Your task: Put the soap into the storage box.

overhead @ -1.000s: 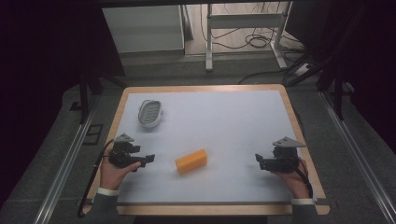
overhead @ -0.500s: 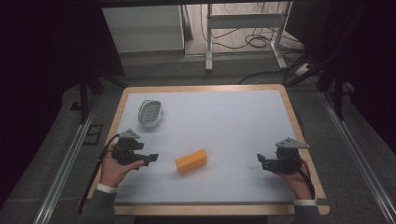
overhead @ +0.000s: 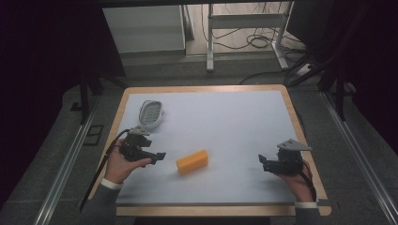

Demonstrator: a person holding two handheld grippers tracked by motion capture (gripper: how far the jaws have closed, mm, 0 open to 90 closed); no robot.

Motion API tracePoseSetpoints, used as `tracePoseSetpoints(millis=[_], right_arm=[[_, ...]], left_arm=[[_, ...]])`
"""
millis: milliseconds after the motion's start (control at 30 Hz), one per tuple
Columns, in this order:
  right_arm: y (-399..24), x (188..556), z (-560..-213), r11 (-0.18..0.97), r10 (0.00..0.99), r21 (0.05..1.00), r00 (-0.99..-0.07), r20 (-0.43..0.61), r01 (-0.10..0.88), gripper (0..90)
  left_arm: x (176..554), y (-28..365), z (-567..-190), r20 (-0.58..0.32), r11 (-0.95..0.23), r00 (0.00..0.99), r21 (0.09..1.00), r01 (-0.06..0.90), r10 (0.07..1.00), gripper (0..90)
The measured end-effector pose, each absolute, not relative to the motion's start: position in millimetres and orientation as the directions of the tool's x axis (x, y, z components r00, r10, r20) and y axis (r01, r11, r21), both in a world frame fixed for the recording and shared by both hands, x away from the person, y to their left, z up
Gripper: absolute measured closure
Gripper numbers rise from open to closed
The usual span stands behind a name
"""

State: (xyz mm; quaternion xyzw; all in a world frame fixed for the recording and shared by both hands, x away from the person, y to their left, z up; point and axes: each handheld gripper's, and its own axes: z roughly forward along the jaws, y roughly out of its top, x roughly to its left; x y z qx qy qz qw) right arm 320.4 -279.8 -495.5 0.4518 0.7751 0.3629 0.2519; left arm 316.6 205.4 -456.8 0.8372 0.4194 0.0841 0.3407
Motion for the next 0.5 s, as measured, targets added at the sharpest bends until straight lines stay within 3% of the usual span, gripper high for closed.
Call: tracePoseSetpoints(millis=[500], right_arm=[[-286, 325, -495, 0.307, 0.895, 0.791, -0.443, -0.051, 0.529, 10.3]], left_arm=[[321, 167, -445, -0.134, -0.485, 0.687, 0.614, 0.623, 0.714, 19.5]])
